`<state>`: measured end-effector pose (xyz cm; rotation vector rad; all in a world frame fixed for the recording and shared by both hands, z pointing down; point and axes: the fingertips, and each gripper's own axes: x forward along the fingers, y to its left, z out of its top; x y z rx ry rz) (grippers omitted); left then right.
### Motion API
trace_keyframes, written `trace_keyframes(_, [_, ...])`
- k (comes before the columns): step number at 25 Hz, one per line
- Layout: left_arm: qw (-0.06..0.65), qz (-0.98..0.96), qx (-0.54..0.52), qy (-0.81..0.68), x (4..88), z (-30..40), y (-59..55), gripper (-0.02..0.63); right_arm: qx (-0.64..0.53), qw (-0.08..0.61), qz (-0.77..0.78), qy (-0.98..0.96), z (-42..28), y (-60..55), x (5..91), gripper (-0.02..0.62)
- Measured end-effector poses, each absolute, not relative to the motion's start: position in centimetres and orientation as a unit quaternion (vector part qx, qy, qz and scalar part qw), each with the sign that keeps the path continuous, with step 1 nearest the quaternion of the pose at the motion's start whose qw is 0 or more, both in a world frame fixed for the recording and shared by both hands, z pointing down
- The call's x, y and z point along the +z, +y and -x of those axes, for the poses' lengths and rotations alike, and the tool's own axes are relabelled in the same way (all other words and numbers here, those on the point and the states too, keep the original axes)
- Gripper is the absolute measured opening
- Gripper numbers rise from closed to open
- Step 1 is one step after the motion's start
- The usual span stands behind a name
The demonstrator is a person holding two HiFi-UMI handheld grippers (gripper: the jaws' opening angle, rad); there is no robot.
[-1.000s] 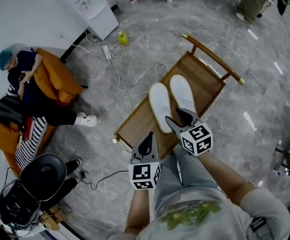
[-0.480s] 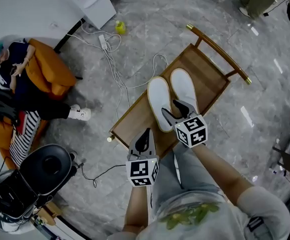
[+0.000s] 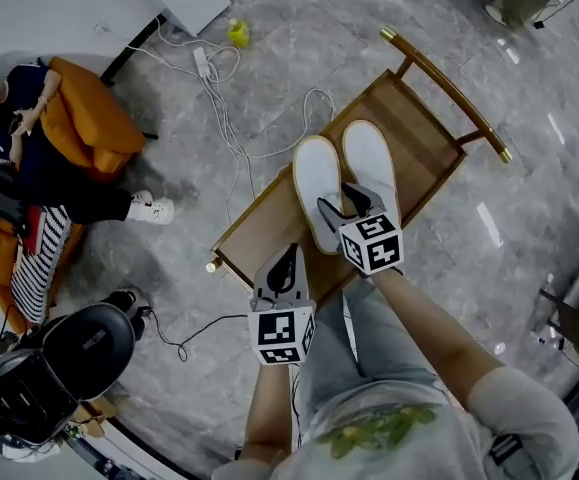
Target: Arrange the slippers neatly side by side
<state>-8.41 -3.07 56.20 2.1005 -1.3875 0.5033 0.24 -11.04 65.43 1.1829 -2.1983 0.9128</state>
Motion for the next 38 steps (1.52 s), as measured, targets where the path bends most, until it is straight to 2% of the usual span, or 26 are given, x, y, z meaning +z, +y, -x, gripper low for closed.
trace_keyframes(10, [0.287,-0.779,0.190,-0.525,57.2,8.4,-3.2,0.015,0.340,0.265,-0.432,-0.792,0.2,-11.8,67.9,0.218])
trace_keyframes(13, [0.287,-0.777,0.191,-0.526,57.4,8.4,-3.1,0.015,0.335,0.279,-0.430,-0.791,0.2,-11.8,68.2,0.176])
trace_keyframes(16, [0.286,-0.779,0.190,-0.525,57.2,8.2,-3.1,0.015,0.334,0.294,-0.422,-0.790,0.1,-11.5,68.4,0.097])
trace_keyframes(21, [0.284,-0.781,0.189,-0.523,57.0,7.9,-2.9,0.015,0.331,0.305,-0.413,-0.792,-0.1,-11.3,68.4,0.052])
trace_keyframes(38, [0.285,-0.783,0.192,-0.519,56.8,7.6,-2.7,0.015,0.278,0.364,-0.298,-0.837,1.7,-9.8,67.7,0.041])
